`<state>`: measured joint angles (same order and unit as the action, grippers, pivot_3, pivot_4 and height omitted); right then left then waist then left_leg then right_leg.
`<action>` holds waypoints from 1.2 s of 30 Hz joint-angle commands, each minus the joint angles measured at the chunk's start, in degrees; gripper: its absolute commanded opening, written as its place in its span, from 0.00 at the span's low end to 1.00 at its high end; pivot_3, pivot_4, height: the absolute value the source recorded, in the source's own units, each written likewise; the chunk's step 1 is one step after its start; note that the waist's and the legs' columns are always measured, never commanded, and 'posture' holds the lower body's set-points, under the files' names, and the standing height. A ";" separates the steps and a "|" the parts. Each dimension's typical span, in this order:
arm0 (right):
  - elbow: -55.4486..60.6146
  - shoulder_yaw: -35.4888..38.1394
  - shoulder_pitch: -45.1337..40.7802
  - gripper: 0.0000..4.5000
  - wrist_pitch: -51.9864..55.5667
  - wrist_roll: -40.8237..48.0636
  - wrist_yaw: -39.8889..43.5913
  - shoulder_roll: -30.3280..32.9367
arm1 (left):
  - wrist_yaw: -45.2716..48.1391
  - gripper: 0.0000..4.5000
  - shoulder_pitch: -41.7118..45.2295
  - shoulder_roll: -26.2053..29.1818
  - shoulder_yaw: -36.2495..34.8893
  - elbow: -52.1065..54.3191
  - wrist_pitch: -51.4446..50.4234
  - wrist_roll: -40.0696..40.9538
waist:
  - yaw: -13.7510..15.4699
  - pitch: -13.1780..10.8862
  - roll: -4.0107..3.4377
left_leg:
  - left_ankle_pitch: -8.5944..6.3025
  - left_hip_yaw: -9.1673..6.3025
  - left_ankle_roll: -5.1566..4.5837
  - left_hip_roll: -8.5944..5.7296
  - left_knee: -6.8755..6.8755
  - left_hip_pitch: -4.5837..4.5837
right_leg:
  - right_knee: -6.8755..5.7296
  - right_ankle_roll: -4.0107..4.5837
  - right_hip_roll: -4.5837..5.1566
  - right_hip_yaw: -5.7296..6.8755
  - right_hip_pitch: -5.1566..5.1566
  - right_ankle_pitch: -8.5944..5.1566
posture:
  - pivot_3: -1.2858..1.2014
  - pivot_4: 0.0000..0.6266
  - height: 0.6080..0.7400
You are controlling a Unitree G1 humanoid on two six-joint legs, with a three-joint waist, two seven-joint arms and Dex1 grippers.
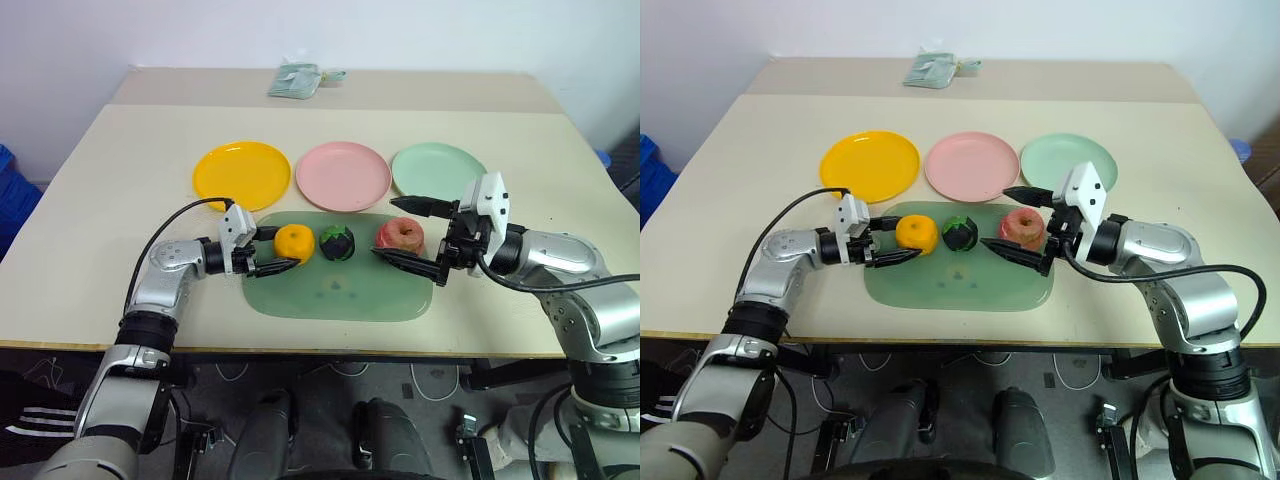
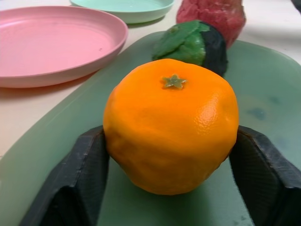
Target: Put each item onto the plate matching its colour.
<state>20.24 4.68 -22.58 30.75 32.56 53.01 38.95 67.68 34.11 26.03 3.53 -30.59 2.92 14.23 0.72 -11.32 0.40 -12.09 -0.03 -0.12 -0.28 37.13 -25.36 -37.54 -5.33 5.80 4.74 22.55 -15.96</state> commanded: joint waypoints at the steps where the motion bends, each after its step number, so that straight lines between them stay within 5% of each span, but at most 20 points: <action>1: 1.91 0.46 -1.39 1.00 0.07 0.87 -0.44 0.36 | -0.50 0.68 0.98 0.47 -2.68 0.83 0.18 1.75 | 0.01 0.00 0.00 | 0.00 0.00 0.00 0.00 0.00 0.00 | 0.00 0.00 0.00 0.00 0.00 0.00 | 0.52 0.24 1.00; 7: 1.34 0.73 -2.90 1.00 0.10 0.93 -1.90 -0.73 | -7.12 0.68 4.63 2.11 -11.72 2.05 -6.74 7.98 | -0.02 -0.01 0.01 | 0.00 -0.01 0.00 0.00 0.00 -0.01 | -0.01 0.00 0.00 0.00 0.02 0.00 | 0.52 0.24 1.00; 12: -4.66 1.22 -8.61 1.00 -2.53 -1.94 -9.46 -7.03 | -20.72 0.68 9.56 1.72 -15.93 -4.05 -2.04 4.08 | -0.02 -0.01 0.03 | 0.00 -0.02 0.00 -0.01 0.02 0.00 | -0.02 -0.02 -0.01 0.00 0.00 0.01 | 0.52 0.24 1.00; 20: -8.51 -3.22 -9.53 1.00 -8.36 -7.64 -12.68 -12.79 | -41.47 0.68 21.33 -1.50 -18.00 -26.47 5.15 -1.18 | 0.08 0.00 0.09 | 0.00 0.04 0.00 -0.08 0.01 -0.06 | -0.01 -0.07 0.01 0.02 0.06 0.04 | 0.52 0.24 1.00; 30: -8.13 -3.20 -8.02 1.00 -9.05 -8.31 -12.46 -12.67 | -41.64 0.68 25.30 -2.50 -16.23 -35.89 8.70 -4.08 | -0.21 0.00 0.11 | 0.01 0.35 0.01 -0.08 -0.03 -0.05 | -0.03 -0.07 -0.02 0.01 0.11 0.04 | 0.52 0.24 1.00; 33: -8.03 -2.98 -7.65 1.00 -9.08 -8.52 -12.45 -12.63 | -39.57 0.95 25.34 -2.14 -17.74 -36.51 7.80 -2.45 | -0.17 0.00 0.11 | 0.01 0.39 0.01 -0.07 -0.03 -0.06 | -0.03 -0.07 -0.02 -0.02 0.13 0.04 | 0.52 0.24 1.00; 36: -8.61 -3.06 -7.46 1.00 -9.19 -8.98 -12.15 -12.44 | -38.80 0.98 25.35 -2.00 -17.89 -35.59 9.24 -2.65 | -0.15 0.00 0.11 | 0.01 0.39 0.01 -0.04 -0.02 -0.06 | -0.03 -0.07 -0.02 -0.02 0.13 0.04 | 0.52 0.24 1.00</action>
<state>10.84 0.47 -29.78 22.83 23.46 40.71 25.94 28.05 57.83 23.11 -13.28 -67.88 10.61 10.78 0.57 -11.32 0.51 -12.08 0.37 -0.11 -0.31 37.11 -25.41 -37.57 -5.40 5.78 4.72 22.68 -15.91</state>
